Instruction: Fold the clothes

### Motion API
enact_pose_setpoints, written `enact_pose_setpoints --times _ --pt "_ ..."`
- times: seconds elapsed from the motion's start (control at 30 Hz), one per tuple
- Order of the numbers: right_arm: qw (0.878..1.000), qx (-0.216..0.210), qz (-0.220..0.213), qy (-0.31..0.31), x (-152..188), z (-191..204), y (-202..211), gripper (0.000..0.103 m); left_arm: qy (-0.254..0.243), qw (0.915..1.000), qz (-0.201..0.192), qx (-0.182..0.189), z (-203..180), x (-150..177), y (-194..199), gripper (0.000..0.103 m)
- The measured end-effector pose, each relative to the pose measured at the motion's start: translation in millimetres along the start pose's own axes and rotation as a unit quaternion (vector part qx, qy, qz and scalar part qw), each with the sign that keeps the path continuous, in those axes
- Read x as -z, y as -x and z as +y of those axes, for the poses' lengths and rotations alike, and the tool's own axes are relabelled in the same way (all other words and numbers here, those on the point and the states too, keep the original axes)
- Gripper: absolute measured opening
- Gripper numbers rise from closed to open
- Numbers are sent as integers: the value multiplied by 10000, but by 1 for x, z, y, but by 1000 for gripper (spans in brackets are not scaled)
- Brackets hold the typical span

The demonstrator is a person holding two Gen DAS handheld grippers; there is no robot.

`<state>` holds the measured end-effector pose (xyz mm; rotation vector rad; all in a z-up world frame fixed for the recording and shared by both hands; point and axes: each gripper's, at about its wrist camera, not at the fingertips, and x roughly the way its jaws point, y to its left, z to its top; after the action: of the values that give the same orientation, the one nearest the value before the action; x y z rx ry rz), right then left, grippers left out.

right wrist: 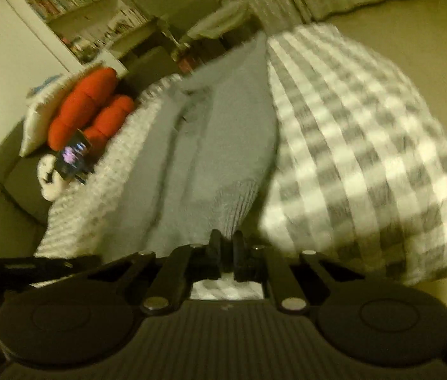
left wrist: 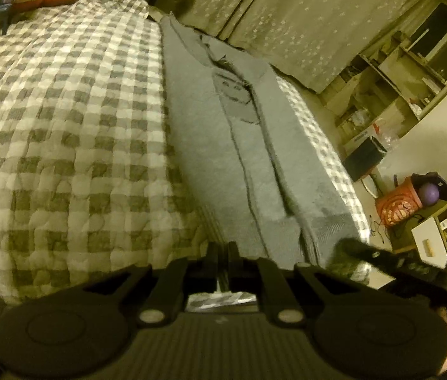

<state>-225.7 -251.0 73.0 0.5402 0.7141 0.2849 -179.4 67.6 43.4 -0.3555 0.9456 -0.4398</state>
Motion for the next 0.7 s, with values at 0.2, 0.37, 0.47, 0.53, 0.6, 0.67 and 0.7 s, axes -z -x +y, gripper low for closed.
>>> enact_pose_setpoints --times 0.2,0.37,0.47,0.53,0.6,0.67,0.7 --pt "9989 -54 -381 281 -33 22 6 9 28 9998 -161 127 -4 -22 4 5" --pt "9972 -191 -567 457 -62 34 -9 9 56 9994 -301 166 -7 -50 9 5" --pt "9956 -312 -733 496 -82 39 -15 9 1 9991 -392 152 -11 -73 10 5" --pt "9948 -326 -817 510 -95 38 -21 9 -52 9989 -459 94 -13 -91 8 5" --pt "9943 -329 -884 497 -108 37 -30 9 -127 9984 -553 -20 -14 -112 4 5" --pt "9944 -331 -897 441 -120 35 -41 9 -225 9976 -645 -96 -17 -133 -1 1" --pt "9947 -340 -887 402 -128 32 -47 9 -277 9971 -691 -128 -18 -144 -4 0"
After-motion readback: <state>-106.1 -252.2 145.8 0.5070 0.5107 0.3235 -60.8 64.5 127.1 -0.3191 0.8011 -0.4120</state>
